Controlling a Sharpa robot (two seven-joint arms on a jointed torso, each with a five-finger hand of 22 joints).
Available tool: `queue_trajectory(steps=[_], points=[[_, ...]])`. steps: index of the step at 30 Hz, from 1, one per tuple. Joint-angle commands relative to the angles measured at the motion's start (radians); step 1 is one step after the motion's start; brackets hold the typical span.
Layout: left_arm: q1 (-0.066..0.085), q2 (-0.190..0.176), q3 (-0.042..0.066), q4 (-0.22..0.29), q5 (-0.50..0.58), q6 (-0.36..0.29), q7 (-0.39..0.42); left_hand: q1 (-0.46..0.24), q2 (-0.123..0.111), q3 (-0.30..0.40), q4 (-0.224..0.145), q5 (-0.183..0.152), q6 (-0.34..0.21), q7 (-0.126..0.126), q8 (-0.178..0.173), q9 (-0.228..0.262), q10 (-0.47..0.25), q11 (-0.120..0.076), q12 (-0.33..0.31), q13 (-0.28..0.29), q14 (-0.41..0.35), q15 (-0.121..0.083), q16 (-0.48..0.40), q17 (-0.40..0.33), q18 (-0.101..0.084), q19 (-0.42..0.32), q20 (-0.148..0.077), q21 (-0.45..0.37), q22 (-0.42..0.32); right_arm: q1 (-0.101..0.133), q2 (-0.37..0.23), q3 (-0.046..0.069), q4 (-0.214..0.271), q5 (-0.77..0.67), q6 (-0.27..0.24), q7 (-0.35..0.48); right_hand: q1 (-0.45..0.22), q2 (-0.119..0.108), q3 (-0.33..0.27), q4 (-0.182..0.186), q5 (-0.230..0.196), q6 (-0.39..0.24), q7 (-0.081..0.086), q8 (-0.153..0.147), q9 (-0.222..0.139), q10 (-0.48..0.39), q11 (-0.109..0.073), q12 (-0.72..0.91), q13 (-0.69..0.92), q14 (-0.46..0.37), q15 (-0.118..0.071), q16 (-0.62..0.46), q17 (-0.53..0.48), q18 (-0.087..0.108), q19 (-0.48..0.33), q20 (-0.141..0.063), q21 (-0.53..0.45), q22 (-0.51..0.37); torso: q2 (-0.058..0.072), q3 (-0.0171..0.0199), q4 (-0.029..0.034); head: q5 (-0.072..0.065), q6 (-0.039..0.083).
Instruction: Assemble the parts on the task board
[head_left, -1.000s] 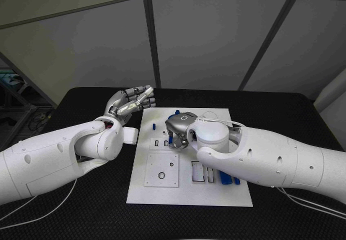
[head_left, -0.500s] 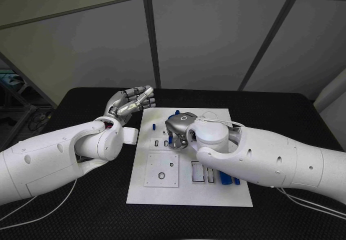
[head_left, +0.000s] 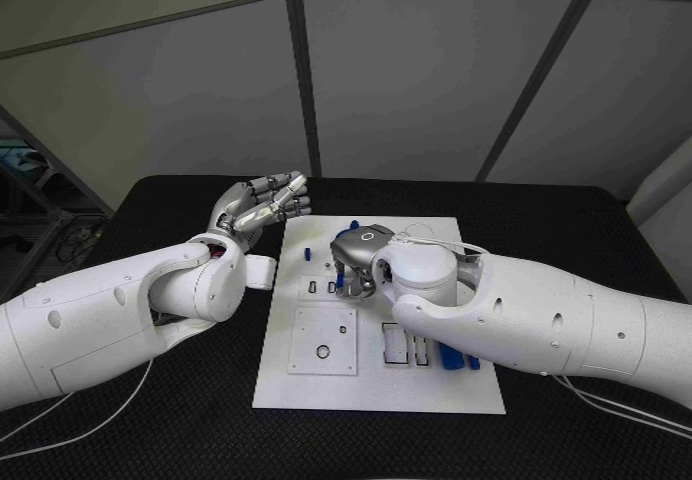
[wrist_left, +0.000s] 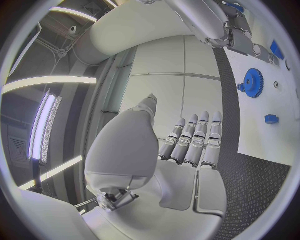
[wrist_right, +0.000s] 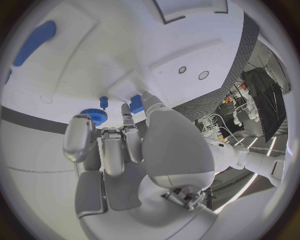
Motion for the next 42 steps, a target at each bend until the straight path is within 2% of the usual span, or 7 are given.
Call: queue_trajectory(steps=[1, 13, 22, 25, 34, 40, 42], points=[[0.002, 0.001, 0.001, 0.0, -0.009, 0.005, 0.004, 0.007, -0.001, 0.005, 0.001, -0.006, -0.008, 0.107, -0.006, -0.001, -0.005, -0.001, -0.003, 0.0, 0.002, 0.001, -0.007, 0.0, 0.005, -0.005, 0.0, 0.006, -0.001, 0.0, 0.0, -0.001, 0.0, -0.006, 0.008, -0.006, -0.008, -0.001, -0.002, 0.008, -0.009, -0.01, 0.001, -0.006, -0.002, 0.008, 0.005, -0.008, 0.134, 0.103, 0.007, 0.003, 0.257, 0.001, -0.007, 0.005, -0.005, -0.003, 0.0, -0.0001, 0.0, 0.0, 0.0], [0.002, 0.001, 0.001, -0.001, -0.01, 0.006, 0.002, 0.007, -0.001, 0.005, 0.001, -0.006, -0.007, 0.107, -0.006, -0.001, -0.004, -0.001, -0.003, 0.0, 0.002, 0.001, -0.007, 0.0, 0.005, -0.006, 0.0, 0.006, -0.001, 0.0, -0.005, -0.001, 0.009, -0.013, -0.024, -0.014, -0.015, -0.02, -0.012, 0.037, -0.036, -0.039, 0.009, -0.006, -0.003, -0.005, 0.012, -0.024, 0.116, 0.101, 0.013, 0.0, 0.251, 0.003, -0.013, 0.011, -0.012, -0.014, 0.0, 0.0001, 0.0, -0.001, 0.0], [0.002, -0.003, 0.001, -0.012, -0.05, 0.021, -0.025, 0.011, 0.005, 0.006, -0.007, -0.017, 0.047, 0.1, 0.003, 0.004, 0.078, -0.011, 0.014, 0.006, 0.039, -0.011, 0.01, 0.003, 0.015, 0.023, -0.001, 0.024, 0.003, 0.0, -0.076, 0.0, 0.083, -0.036, -0.284, 0.044, 0.006, -0.059, -0.103, 0.096, -0.027, -0.089, 0.017, -0.006, -0.003, -0.017, 0.02, -0.037, 0.097, 0.095, 0.02, -0.01, 0.228, 0.009, -0.028, 0.018, -0.031, -0.042, -0.004, 0.0025, -0.0009, 0.003, 0.004], [0.002, -0.006, 0.001, -0.027, -0.094, 0.045, -0.052, 0.019, 0.023, 0.0, -0.043, -0.034, 0.239, 0.074, 0.042, 0.023, 0.2, -0.045, 0.068, 0.016, 0.144, -0.045, 0.057, 0.014, 0.043, 0.094, -0.005, 0.069, 0.019, -0.001, -0.134, 0.0, 0.122, -0.003, -0.39, 0.14, 0.025, -0.047, -0.108, 0.095, -0.015, -0.096, 0.013, -0.002, -0.003, -0.023, 0.017, -0.045, 0.088, 0.092, 0.018, -0.017, 0.214, 0.013, -0.04, 0.017, -0.044, -0.065, -0.007, 0.002, -0.0028, 0.005, 0.01], [0.011, -0.01, 0.001, -0.096, -0.307, 0.204, -0.212, 0.014, 0.056, 0.002, -0.097, -0.044, 0.42, -0.01, 0.098, 0.028, 0.47, -0.146, 0.139, 0.031, 0.496, -0.161, 0.206, 0.09, 0.05, 0.346, -0.102, 0.219, 0.079, 0.0, -0.33, 0.0, 0.208, 0.388, -0.487, 0.428, 0.12, 0.002, -0.078, 0.088, 0.019, -0.002, -0.01, 0.057, 0.019, -0.177, -0.006, -0.261, -0.128, 0.017, -0.004, -0.179, -0.05, 0.079, -0.251, -0.001, -0.291, -0.433, -0.032, 0.0095, -0.0112, 0.014, 0.011], [0.055, 0.023, 0.001, -0.152, -0.545, 0.355, -0.396, -0.082, 0.041, -0.055, -0.044, -0.041, 0.477, -0.065, 0.106, 0.035, 0.633, -0.211, 0.216, 0.095, 0.738, -0.243, 0.502, 0.289, 0.044, 0.574, -0.198, 0.404, 0.172, 0.0, -0.442, 0.0, 0.204, 0.736, -0.472, 0.535, 0.161, 0.018, -0.068, 0.085, 0.038, 0.017, -0.014, 0.067, 0.017, -0.346, -0.012, -0.532, -0.391, -0.072, -0.005, -0.416, -0.325, 0.108, -0.355, -0.003, -0.48, -0.643, -0.051, 0.0131, -0.0138, 0.013, 0.0], [0.074, 0.042, 0.001, -0.173, -0.63, 0.404, -0.467, -0.09, 0.039, -0.081, -0.034, -0.037, 0.488, -0.074, 0.113, 0.043, 0.655, -0.236, 0.266, 0.147, 0.762, -0.254, 0.973, 0.803, 0.047, 0.642, -0.227, 0.51, 0.235, 0.001, -0.467, 0.0, 0.191, 0.827, -0.469, 0.552, 0.174, 0.024, -0.06, 0.09, 0.042, 0.024, -0.02, 0.069, 0.016, -0.412, -0.017, -0.69, -0.532, -0.144, -0.006, -0.596, -0.512, 0.108, -0.371, -0.003, -0.528, -0.671, -0.059, 0.0148, -0.014, 0.012, -0.002]])
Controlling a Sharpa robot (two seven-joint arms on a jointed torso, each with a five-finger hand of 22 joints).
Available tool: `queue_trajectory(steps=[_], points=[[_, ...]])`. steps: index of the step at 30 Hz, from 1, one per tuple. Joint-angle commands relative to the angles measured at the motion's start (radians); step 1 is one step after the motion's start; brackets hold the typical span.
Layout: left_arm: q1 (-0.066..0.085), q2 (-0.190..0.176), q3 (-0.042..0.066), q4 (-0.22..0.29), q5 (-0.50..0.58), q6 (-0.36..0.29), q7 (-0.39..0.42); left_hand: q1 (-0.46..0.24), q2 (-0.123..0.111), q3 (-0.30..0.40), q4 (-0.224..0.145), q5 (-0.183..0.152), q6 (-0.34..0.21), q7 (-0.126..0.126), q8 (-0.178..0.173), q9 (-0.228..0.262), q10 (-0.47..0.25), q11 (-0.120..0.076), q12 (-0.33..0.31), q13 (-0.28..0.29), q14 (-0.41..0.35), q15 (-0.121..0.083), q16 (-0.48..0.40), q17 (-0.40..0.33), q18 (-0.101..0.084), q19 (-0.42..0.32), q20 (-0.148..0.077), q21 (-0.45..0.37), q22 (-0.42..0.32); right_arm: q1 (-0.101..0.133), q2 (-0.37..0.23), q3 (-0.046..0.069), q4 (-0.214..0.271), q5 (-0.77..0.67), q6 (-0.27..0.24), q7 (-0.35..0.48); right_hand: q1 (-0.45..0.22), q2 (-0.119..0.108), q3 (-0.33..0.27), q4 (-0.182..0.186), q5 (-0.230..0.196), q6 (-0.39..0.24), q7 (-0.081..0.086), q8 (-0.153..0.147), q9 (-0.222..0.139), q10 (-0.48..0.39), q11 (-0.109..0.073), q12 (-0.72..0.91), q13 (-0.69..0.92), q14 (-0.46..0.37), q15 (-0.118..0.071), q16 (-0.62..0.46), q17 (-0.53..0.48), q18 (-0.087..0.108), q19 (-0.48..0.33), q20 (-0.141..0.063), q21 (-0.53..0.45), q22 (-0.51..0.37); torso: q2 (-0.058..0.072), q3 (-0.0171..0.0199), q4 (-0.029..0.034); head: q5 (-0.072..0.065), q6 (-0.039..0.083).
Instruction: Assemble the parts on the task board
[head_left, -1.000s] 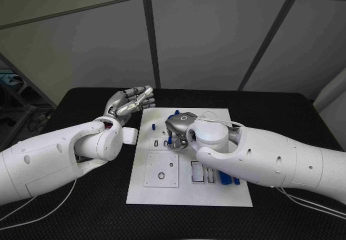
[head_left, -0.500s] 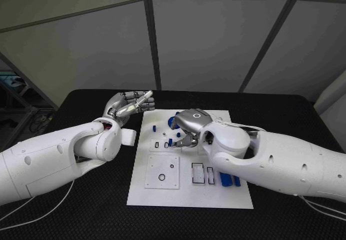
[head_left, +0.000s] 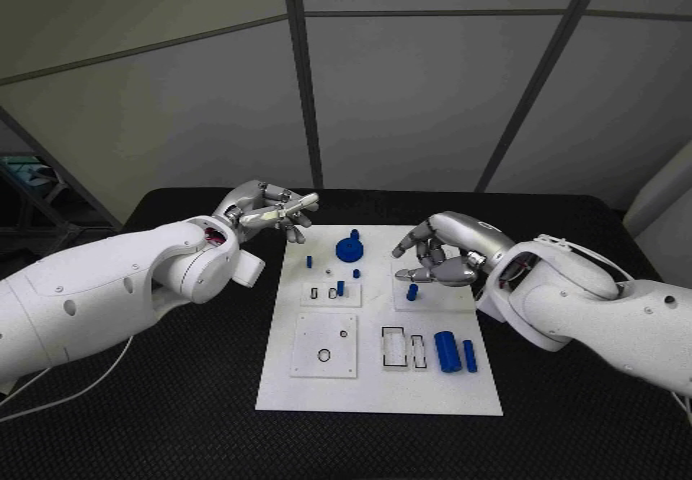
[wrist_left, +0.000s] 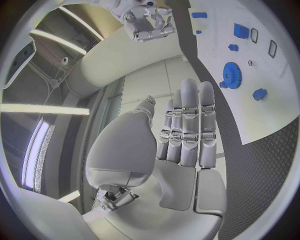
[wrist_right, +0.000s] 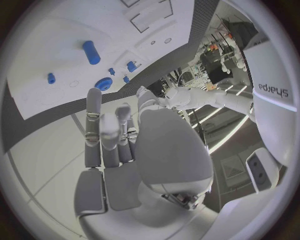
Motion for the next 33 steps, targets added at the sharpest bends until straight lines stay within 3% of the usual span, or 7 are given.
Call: queue_trajectory(steps=[1, 2, 3, 10, 18, 24, 33], points=[[0.022, 0.022, 0.0, -0.022, -0.269, 0.182, -0.21, -0.012, 0.0, -0.027, 0.012, 0.006, 0.009, -0.011, 0.008, 0.01, 0.012, -0.011, 0.053, 0.056, 0.063, -0.01, 0.446, 0.478, -0.018, 0.068, -0.025, 0.144, 0.124, 0.002, -0.021, 0.0, -0.015, 0.342, -0.028, 0.127, 0.016, 0.001, 0.014, 0.004, 0.005, 0.014, -0.004, 0.003, -0.003, -0.033, -0.004, -0.156, -0.134, -0.098, -0.001, -0.24, -0.239, 0.005, -0.027, 0.001, -0.065, -0.04, -0.018, 0.0037, -0.0021, -0.002, -0.004], [0.035, 0.035, -0.001, -0.033, -0.314, 0.216, -0.258, -0.01, 0.006, -0.047, 0.022, 0.009, 0.003, -0.015, 0.017, 0.022, -0.012, -0.014, 0.111, 0.122, 0.053, -0.009, 0.588, 0.652, -0.045, 0.118, -0.037, 0.341, 0.363, 0.002, -0.031, 0.0, -0.026, 0.387, -0.028, 0.136, 0.02, 0.006, 0.024, 0.006, 0.006, 0.024, -0.006, 0.003, -0.003, -0.023, -0.003, -0.238, -0.204, -0.138, 0.003, -0.334, -0.305, 0.003, -0.044, 0.006, -0.107, -0.064, -0.023, 0.0047, -0.0028, -0.001, -0.008], [0.047, 0.046, -0.004, -0.042, -0.353, 0.244, -0.298, -0.011, 0.012, -0.054, 0.028, 0.01, 0.001, -0.016, 0.022, 0.027, -0.023, -0.011, 0.135, 0.148, 0.048, -0.014, 0.629, 0.704, -0.061, 0.137, -0.036, 0.419, 0.468, 0.002, -0.037, 0.0, -0.037, 0.421, -0.029, 0.143, 0.025, -0.009, 0.028, -0.002, -0.003, 0.024, -0.004, -0.007, -0.007, 0.028, 0.005, -0.327, -0.293, -0.15, 0.011, -0.405, -0.338, 0.005, -0.06, 0.012, -0.157, -0.094, -0.026, 0.0055, -0.0036, -0.001, -0.009], [0.125, 0.124, -0.046, -0.085, -0.508, 0.418, -0.545, -0.028, 0.052, -0.085, 0.039, 0.007, -0.018, -0.025, 0.099, 0.093, -0.1, -0.023, 0.384, 0.371, 0.041, -0.034, 0.668, 0.761, -0.114, 0.239, -0.039, 0.662, 0.836, 0.003, -0.048, 0.0, -0.098, 0.536, -0.035, 0.188, 0.036, -0.006, 0.087, 0.003, -0.002, 0.073, 0.008, -0.042, -0.017, 0.161, 0.016, -0.645, -0.603, -0.082, 0.032, -0.704, -0.481, 0.004, -0.013, 0.046, -0.327, -0.211, -0.038, 0.01, -0.0046, 0.004, -0.018], [0.157, 0.214, -0.093, -0.141, -0.559, 0.534, -0.686, -0.07, 0.083, -0.13, 0.042, 0.007, -0.068, -0.027, 0.166, 0.15, -0.135, -0.02, 0.586, 0.568, 0.041, -0.034, 0.668, 0.768, -0.121, 0.26, -0.04, 0.689, 0.886, 0.003, -0.038, 0.0, -0.13, 0.559, -0.036, 0.225, 0.034, -0.016, 0.129, -0.002, -0.003, 0.092, 0.017, -0.071, -0.022, 0.215, 0.026, -0.782, -0.731, -0.034, 0.041, -0.876, -0.569, 0.003, 0.019, 0.049, -0.419, -0.275, -0.042, 0.0117, -0.0047, 0.007, -0.025], [0.161, 0.258, -0.105, -0.167, -0.591, 0.565, -0.721, -0.091, 0.091, -0.168, 0.044, 0.005, -0.083, -0.032, 0.211, 0.184, -0.117, -0.024, 0.697, 0.681, 0.041, -0.037, 0.666, 0.77, -0.122, 0.265, -0.043, 0.694, 0.898, 0.004, -0.026, 0.0, -0.146, 0.575, -0.055, 0.247, 0.032, -0.023, 0.144, -0.005, -0.005, 0.08, 0.026, -0.076, -0.025, 0.21, 0.039, -0.806, -0.766, -0.063, 0.059, -0.946, -0.605, 0.001, -0.004, 0.064, -0.469, -0.305, -0.039, 0.0109, -0.0054, 0.006, -0.029], [0.162, 0.29, -0.114, -0.184, -0.608, 0.571, -0.739, -0.109, 0.085, -0.219, 0.044, 0.003, -0.093, -0.04, 0.26, 0.223, -0.114, -0.03, 0.75, 0.732, 0.041, -0.041, 0.664, 0.772, -0.123, 0.265, -0.047, 0.695, 0.904, 0.004, -0.013, 0.001, -0.155, 0.586, -0.088, 0.26, 0.014, -0.046, 0.153, -0.005, -0.003, 0.054, 0.049, -0.076, -0.028, 0.156, 0.066, -0.806, -0.802, -0.117, 0.095, -1.029, -0.656, 0.001, -0.045, 0.097, -0.546, -0.349, -0.037, 0.01, -0.0052, 0.003, -0.037]])
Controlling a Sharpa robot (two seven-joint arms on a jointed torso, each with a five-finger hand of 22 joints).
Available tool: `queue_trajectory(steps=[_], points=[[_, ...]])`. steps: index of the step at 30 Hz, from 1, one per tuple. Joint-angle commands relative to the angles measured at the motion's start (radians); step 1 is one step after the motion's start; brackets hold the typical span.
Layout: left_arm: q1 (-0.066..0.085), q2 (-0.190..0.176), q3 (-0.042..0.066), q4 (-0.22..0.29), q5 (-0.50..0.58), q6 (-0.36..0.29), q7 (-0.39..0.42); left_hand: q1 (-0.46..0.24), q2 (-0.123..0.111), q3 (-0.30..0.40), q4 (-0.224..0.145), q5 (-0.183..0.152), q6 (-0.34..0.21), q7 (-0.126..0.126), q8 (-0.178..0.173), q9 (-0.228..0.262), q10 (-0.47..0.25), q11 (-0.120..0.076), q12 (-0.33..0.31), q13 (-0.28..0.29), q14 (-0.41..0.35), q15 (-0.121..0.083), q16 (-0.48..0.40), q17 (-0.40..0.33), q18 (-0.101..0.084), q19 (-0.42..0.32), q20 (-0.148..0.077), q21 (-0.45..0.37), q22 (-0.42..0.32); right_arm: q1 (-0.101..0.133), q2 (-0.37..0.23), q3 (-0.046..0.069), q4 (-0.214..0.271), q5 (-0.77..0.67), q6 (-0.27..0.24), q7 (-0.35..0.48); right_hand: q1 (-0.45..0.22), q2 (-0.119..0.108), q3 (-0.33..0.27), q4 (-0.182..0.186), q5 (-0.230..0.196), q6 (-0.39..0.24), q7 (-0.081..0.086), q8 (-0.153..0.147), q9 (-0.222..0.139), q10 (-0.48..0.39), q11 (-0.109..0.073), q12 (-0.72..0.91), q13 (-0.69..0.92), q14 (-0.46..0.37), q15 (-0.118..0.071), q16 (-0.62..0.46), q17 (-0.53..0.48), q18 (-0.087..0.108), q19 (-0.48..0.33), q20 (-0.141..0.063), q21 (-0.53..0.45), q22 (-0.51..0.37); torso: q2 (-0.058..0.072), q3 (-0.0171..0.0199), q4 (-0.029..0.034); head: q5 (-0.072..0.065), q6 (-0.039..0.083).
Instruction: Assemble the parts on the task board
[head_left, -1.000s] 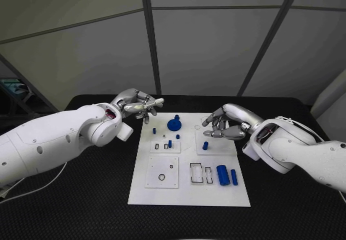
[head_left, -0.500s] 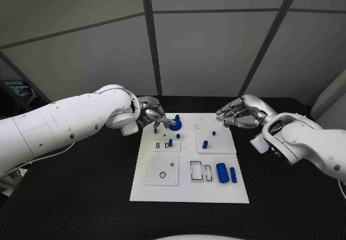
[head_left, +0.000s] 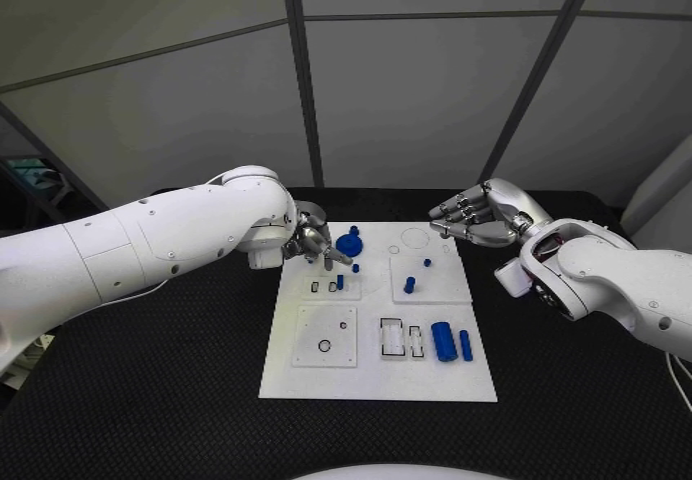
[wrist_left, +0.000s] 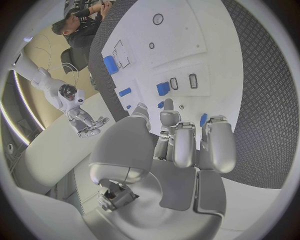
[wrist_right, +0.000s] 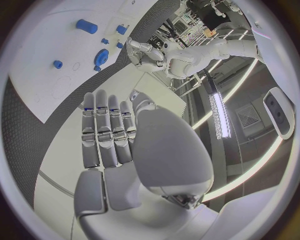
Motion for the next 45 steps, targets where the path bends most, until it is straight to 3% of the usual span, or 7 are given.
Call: queue_trajectory(steps=[1, 20, 45], points=[[0.002, 0.007, -0.002, -0.004, -0.034, 0.034, -0.036, -0.012, -0.006, -0.016, 0.0, -0.005, -0.01, 0.0, 0.012, 0.011, 0.001, -0.003, 0.009, 0.006, 0.039, -0.008, 0.0, 0.004, -0.013, 0.005, -0.006, 0.001, 0.004, 0.002, 0.003, 0.0, -0.001, 0.022, -0.037, 0.031, -0.003, -0.016, 0.004, -0.002, -0.004, -0.006, 0.005, -0.006, -0.002, -0.02, 0.004, -0.005, -0.003, -0.012, 0.005, -0.015, -0.011, 0.002, -0.01, 0.005, -0.017, -0.01, 0.001, -0.0005, -0.0002, 0.0, -0.003], [0.001, 0.04, -0.023, -0.029, -0.042, 0.059, -0.034, -0.013, -0.003, -0.032, -0.001, -0.004, -0.016, -0.003, 0.037, 0.034, -0.004, -0.006, 0.014, 0.009, 0.039, -0.01, -0.001, 0.005, -0.013, 0.004, -0.008, 0.0, 0.004, 0.002, 0.014, 0.001, -0.004, 0.023, -0.041, 0.022, -0.011, -0.017, 0.003, -0.002, 0.0, -0.011, 0.01, -0.005, -0.001, -0.026, 0.008, 0.0, -0.004, -0.014, 0.009, -0.022, -0.02, 0.003, -0.011, 0.01, -0.032, -0.02, 0.003, -0.0013, 0.001, -0.005, -0.019], [-0.004, 0.076, -0.033, -0.064, -0.042, 0.077, -0.022, 0.013, 0.014, -0.036, -0.006, 0.002, -0.03, -0.005, 0.059, 0.058, -0.013, -0.007, 0.012, 0.004, 0.039, -0.011, -0.003, 0.006, -0.013, 0.003, -0.01, -0.003, 0.003, 0.002, 0.028, 0.001, -0.012, 0.022, -0.035, 0.009, -0.012, -0.016, 0.004, -0.002, 0.006, -0.012, 0.01, -0.005, -0.001, -0.028, 0.008, 0.001, -0.004, -0.014, 0.009, -0.023, -0.022, 0.004, -0.01, 0.011, -0.036, -0.022, 0.004, -0.0009, 0.0015, -0.008, -0.031]])
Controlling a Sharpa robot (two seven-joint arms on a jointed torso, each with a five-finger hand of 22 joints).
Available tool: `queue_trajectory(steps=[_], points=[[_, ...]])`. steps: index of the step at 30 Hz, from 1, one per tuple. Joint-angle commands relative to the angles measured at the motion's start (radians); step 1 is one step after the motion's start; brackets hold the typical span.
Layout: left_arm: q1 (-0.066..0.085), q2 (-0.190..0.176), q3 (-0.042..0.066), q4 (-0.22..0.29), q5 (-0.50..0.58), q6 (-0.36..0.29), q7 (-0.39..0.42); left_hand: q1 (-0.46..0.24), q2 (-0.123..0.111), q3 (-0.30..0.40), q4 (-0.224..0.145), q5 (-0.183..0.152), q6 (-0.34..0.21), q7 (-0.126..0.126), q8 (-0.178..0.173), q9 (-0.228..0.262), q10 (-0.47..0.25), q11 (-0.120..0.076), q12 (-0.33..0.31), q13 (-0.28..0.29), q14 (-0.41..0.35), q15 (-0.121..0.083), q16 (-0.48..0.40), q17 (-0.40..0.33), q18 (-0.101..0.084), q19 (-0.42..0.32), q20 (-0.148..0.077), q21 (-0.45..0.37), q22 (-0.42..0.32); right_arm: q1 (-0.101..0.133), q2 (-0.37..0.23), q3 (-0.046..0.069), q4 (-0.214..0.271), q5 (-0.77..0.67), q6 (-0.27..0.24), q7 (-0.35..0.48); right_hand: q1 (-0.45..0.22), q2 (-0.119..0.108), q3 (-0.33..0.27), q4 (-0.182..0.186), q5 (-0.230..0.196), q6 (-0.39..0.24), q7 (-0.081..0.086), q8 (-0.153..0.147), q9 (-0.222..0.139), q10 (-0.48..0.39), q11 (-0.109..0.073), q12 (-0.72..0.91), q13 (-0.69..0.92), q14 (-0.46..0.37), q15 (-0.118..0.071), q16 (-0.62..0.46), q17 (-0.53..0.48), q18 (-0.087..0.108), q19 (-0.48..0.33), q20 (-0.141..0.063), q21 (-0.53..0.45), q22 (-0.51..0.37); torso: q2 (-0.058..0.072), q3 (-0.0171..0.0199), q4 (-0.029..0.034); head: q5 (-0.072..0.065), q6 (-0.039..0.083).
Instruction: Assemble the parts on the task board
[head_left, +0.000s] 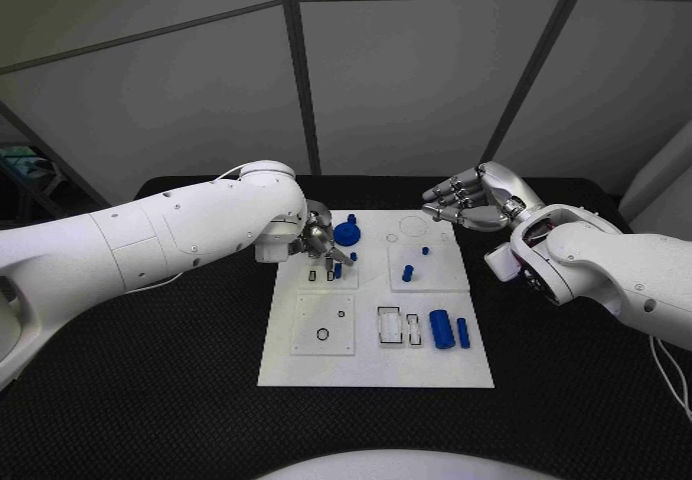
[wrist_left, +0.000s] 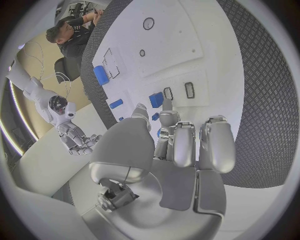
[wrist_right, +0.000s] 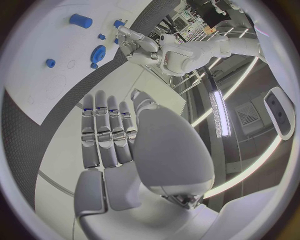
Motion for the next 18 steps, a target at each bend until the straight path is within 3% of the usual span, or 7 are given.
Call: queue_trajectory(steps=[1, 14, 18], points=[[0.0, 0.003, -0.001, -0.002, -0.008, 0.02, 0.007, 0.005, 0.005, -0.003, -0.001, 0.002, -0.007, 0.0, 0.008, 0.004, -0.006, 0.0, 0.004, 0.0, 0.043, -0.008, -0.003, 0.006, -0.013, -0.001, -0.006, -0.003, 0.0, 0.002, 0.002, 0.0, 0.0, 0.003, -0.003, 0.0, -0.003, -0.006, 0.004, -0.002, 0.006, -0.005, 0.003, -0.005, -0.001, -0.009, 0.001, 0.001, -0.001, -0.007, 0.002, -0.005, -0.001, 0.004, -0.001, 0.003, -0.005, -0.001, 0.0, -0.0002, 0.0006, 0.001, -0.001], [-0.001, 0.003, -0.002, -0.002, -0.002, 0.03, 0.009, 0.039, 0.022, 0.001, -0.011, 0.006, -0.016, -0.002, 0.031, 0.028, -0.008, -0.002, 0.006, 0.001, 0.043, -0.009, -0.004, 0.007, -0.012, -0.001, -0.007, -0.004, 0.002, 0.002, 0.007, 0.0, -0.005, 0.003, -0.002, -0.004, -0.002, -0.006, 0.005, -0.003, 0.009, -0.006, 0.003, -0.005, -0.001, -0.011, 0.001, 0.001, -0.001, -0.008, 0.002, -0.006, -0.003, 0.004, -0.001, 0.004, -0.008, -0.003, 0.0, -0.0002, 0.001, 0.002, -0.004], [-0.001, 0.005, -0.002, -0.003, 0.001, 0.033, 0.012, 0.062, 0.041, 0.015, -0.019, 0.007, -0.022, -0.003, 0.041, 0.039, -0.008, -0.003, 0.007, 0.001, 0.043, -0.01, -0.004, 0.008, -0.012, -0.001, -0.008, -0.005, 0.002, 0.002, 0.009, 0.0, -0.006, 0.002, 0.0, -0.005, -0.002, -0.006, 0.006, -0.004, 0.01, -0.006, 0.003, -0.005, -0.001, -0.011, 0.001, 0.001, -0.002, -0.008, 0.002, -0.006, -0.004, 0.004, -0.001, 0.004, -0.009, -0.004, 0.001, -0.0003, 0.0007, 0.002, -0.004]])
